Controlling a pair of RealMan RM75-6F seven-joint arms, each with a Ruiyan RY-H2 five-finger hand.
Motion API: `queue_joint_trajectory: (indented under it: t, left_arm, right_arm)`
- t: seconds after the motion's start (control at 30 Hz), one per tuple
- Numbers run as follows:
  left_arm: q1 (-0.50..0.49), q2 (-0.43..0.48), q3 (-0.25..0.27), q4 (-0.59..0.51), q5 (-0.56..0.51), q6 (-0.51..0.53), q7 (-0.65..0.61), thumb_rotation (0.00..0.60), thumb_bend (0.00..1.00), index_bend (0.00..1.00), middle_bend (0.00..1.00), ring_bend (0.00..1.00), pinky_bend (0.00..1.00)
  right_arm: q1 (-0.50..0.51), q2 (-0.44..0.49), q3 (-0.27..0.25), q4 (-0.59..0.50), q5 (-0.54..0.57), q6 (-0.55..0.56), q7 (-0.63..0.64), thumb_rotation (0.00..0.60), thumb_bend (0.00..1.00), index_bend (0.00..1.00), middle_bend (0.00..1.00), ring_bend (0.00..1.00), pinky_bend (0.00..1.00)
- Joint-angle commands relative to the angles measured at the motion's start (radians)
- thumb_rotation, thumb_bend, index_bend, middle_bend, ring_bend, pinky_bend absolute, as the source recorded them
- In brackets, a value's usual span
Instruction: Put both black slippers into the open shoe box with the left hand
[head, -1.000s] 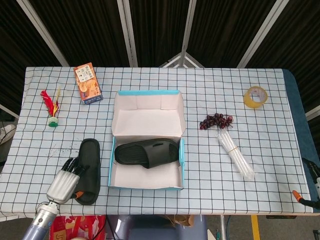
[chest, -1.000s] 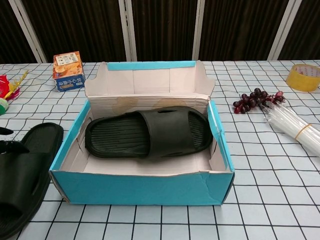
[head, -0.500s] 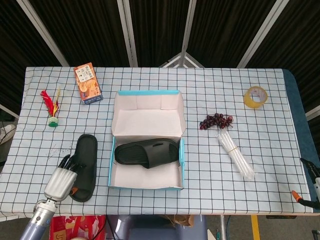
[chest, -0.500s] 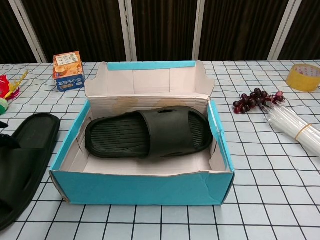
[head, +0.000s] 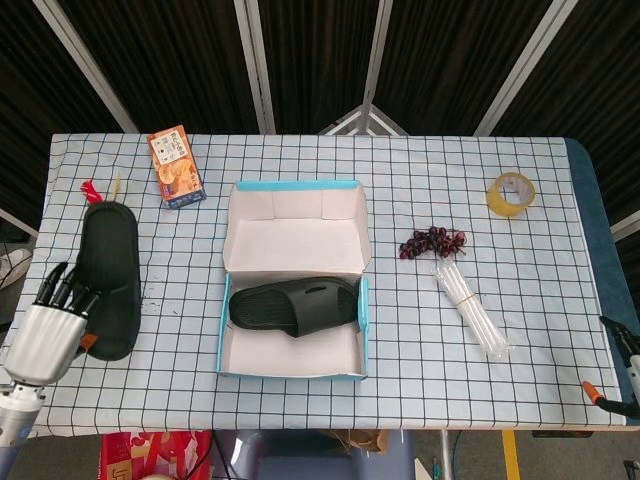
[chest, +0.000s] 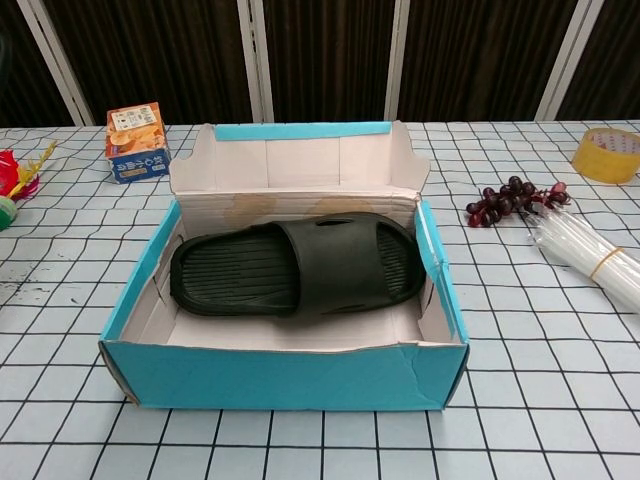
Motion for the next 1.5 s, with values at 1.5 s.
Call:
queue_joint_trajectory:
  t: [1.5]
  left_arm:
    - [-0.708, -0.131, 0.031, 0.062, 0.586, -0.612, 0.113, 0.600, 0.36, 0.52, 0.52, 0.13, 0.14]
  right_arm:
    - [0.001, -0.001, 0.005, 0.021, 0.020, -0.012, 0.024, 0.600, 0.31, 0.06, 0.11, 0.18, 0.11]
